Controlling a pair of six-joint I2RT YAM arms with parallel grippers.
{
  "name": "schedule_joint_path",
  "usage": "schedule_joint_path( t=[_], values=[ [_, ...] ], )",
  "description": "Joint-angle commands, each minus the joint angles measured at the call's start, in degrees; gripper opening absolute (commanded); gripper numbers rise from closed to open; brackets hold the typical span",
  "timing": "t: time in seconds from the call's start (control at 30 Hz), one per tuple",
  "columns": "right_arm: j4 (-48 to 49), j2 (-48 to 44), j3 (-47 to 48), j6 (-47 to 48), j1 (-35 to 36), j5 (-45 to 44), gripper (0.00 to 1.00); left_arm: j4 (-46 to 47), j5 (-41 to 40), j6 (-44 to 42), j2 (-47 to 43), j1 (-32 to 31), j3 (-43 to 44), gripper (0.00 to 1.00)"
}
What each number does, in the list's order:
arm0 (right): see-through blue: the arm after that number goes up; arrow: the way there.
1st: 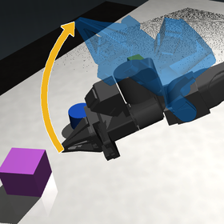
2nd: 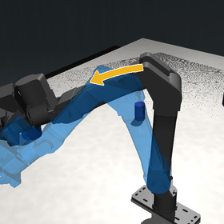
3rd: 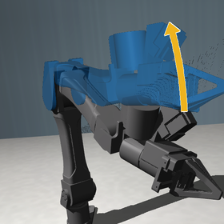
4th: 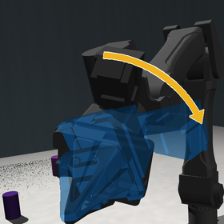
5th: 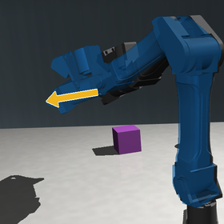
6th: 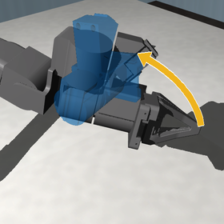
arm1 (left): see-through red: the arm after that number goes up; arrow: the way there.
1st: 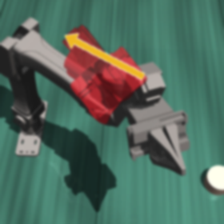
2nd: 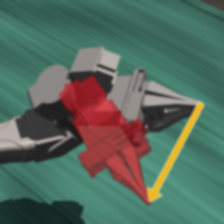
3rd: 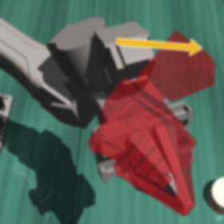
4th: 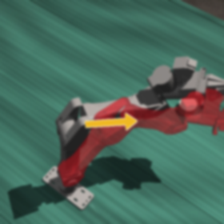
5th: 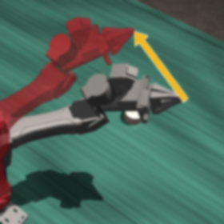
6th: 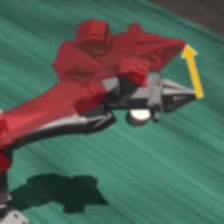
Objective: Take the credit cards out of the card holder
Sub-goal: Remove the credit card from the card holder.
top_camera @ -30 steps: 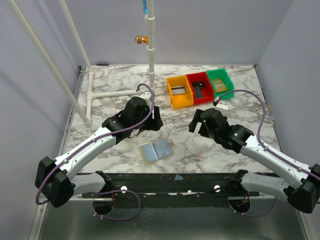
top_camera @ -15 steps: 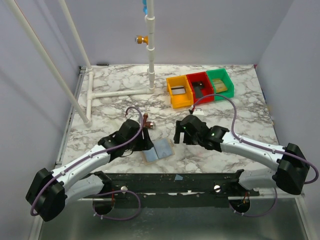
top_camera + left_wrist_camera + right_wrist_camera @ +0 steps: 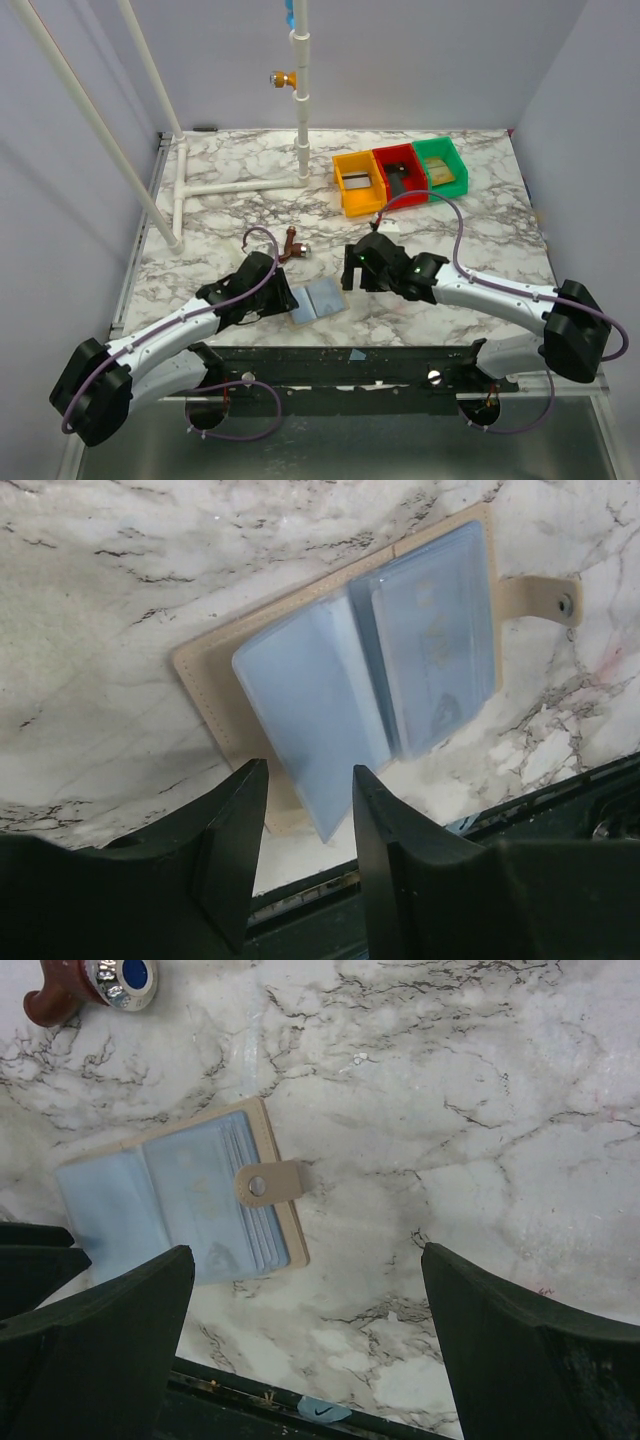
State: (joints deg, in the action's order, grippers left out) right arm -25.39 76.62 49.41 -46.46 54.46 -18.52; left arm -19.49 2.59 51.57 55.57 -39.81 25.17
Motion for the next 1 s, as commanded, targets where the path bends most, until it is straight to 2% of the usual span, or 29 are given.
schedule_joint_path(
  t=[0.0, 0.13, 0.33, 0.6, 0.8, 0.97],
  values=[
    [1.21, 0.90, 0.69, -0.42, 0.70, 0.75, 0.99, 1.69, -0.33, 1.98, 1.89, 0.17, -1.07, 0.40],
    [1.50, 0.87, 0.82, -0.23, 0.82, 1.35, 0.99, 3.47, -0.09, 1.79, 4.15, 0.17, -0.95, 0.31],
    [1.75, 1.80, 1.30, 0.12, 2.37, 1.69, 0.97, 4.06, -1.00, -1.76, 6.92, 1.32, 1.54, 0.00],
    [2.72, 4.43, 2.90, -0.99, 4.33, 2.22, 0.93, 5.20, 1.88, -9.02, 11.14, 7.26, 6.70, 0.00],
    [3.05, 7.55, 6.18, -1.09, 5.15, 2.13, 0.87, 5.88, 4.20, -9.69, 12.31, 7.64, 6.70, 0.00],
    [3.96, 11.78, 9.29, -0.38, 5.80, 2.42, 0.68, 6.04, 5.05, -9.82, 12.72, 8.12, 4.89, 0.00]
  ],
)
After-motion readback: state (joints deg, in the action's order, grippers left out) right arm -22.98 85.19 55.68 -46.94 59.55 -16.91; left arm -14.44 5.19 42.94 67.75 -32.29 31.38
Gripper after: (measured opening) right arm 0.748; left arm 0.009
